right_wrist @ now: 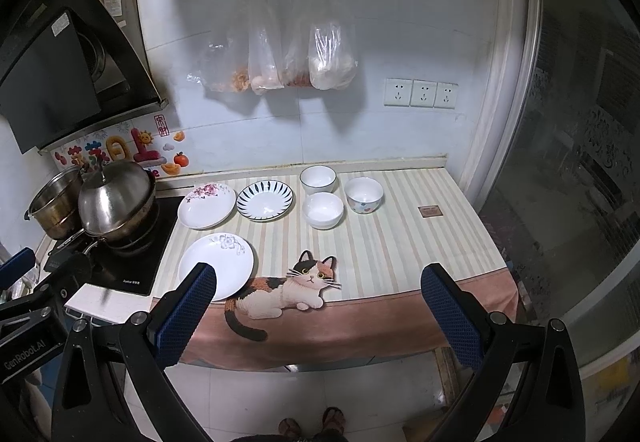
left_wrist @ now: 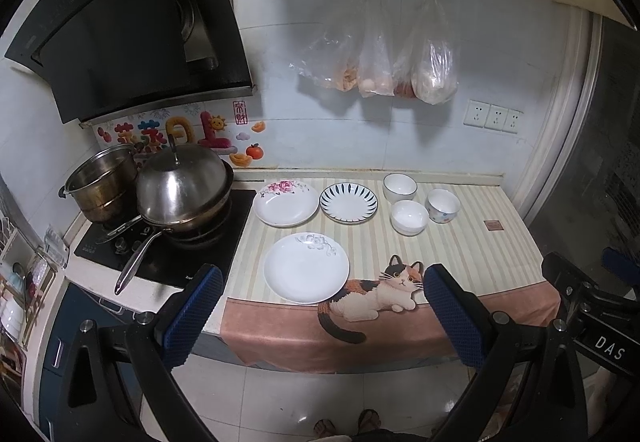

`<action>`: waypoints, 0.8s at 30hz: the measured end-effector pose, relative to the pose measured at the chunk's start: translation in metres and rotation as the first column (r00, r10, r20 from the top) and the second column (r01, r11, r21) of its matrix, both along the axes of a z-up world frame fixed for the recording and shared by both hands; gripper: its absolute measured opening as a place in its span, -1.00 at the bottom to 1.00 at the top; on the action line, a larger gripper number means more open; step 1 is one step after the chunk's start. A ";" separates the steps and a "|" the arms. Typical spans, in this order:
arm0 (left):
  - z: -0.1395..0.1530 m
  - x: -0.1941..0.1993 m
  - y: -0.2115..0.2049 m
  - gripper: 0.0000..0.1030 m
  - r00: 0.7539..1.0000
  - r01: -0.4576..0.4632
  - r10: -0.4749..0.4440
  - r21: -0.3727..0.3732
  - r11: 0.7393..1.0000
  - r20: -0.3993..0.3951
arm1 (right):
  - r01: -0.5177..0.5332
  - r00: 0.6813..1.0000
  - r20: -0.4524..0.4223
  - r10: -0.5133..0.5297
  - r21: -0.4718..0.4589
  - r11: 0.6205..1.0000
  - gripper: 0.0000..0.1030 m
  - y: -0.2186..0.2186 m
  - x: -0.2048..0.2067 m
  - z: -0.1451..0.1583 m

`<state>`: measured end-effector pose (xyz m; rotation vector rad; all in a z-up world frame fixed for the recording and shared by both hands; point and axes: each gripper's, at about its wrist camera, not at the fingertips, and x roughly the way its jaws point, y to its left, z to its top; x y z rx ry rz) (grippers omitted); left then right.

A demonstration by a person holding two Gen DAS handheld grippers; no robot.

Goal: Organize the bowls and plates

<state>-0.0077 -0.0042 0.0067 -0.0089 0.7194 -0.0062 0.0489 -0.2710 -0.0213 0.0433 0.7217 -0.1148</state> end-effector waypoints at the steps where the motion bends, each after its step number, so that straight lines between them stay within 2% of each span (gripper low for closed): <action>1: 0.000 0.000 0.001 1.00 1.000 0.000 0.000 0.000 1.000 0.001 | 0.001 1.000 0.000 -0.001 0.002 1.000 1.00 -0.001 0.000 -0.001; 19: 0.000 0.007 0.001 1.00 1.000 0.003 -0.003 0.003 1.000 0.006 | 0.003 1.000 0.001 -0.003 0.006 1.000 1.00 0.000 0.002 -0.002; 24: 0.000 0.024 0.009 1.00 1.000 0.006 -0.006 0.003 1.000 0.002 | 0.011 1.000 0.000 -0.011 0.011 1.000 1.00 0.012 0.014 -0.003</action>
